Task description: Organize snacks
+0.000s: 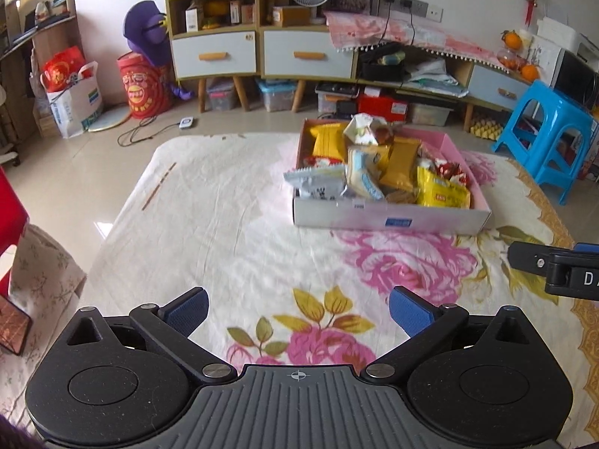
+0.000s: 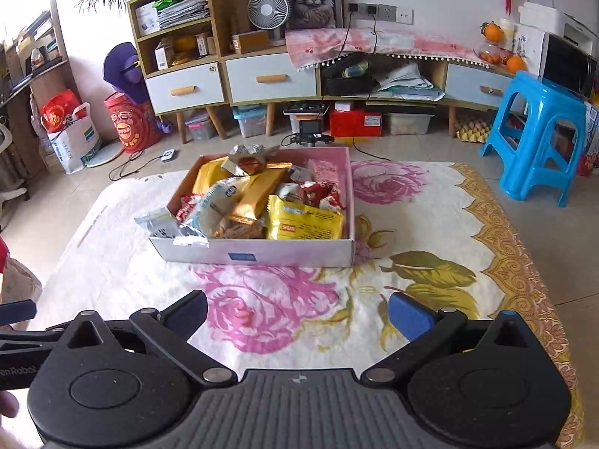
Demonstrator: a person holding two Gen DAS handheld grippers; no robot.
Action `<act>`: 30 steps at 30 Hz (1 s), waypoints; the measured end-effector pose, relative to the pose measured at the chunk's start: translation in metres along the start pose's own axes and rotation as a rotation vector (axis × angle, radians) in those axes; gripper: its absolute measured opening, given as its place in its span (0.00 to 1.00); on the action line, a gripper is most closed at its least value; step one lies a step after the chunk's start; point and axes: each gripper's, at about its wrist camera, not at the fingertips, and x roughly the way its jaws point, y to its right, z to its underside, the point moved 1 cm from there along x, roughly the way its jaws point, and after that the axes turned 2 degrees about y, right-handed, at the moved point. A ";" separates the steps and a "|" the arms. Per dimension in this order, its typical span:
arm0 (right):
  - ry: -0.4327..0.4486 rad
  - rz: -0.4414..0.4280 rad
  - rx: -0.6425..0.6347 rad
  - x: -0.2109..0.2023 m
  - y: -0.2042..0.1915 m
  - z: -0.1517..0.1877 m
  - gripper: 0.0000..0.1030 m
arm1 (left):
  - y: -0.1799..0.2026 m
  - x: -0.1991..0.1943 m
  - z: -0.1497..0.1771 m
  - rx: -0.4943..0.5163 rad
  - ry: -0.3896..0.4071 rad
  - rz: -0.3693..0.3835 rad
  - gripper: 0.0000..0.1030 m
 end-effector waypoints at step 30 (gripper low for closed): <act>-0.022 -0.006 -0.055 -0.002 -0.016 0.013 0.92 | 0.008 -0.008 0.004 -0.006 -0.003 0.001 1.00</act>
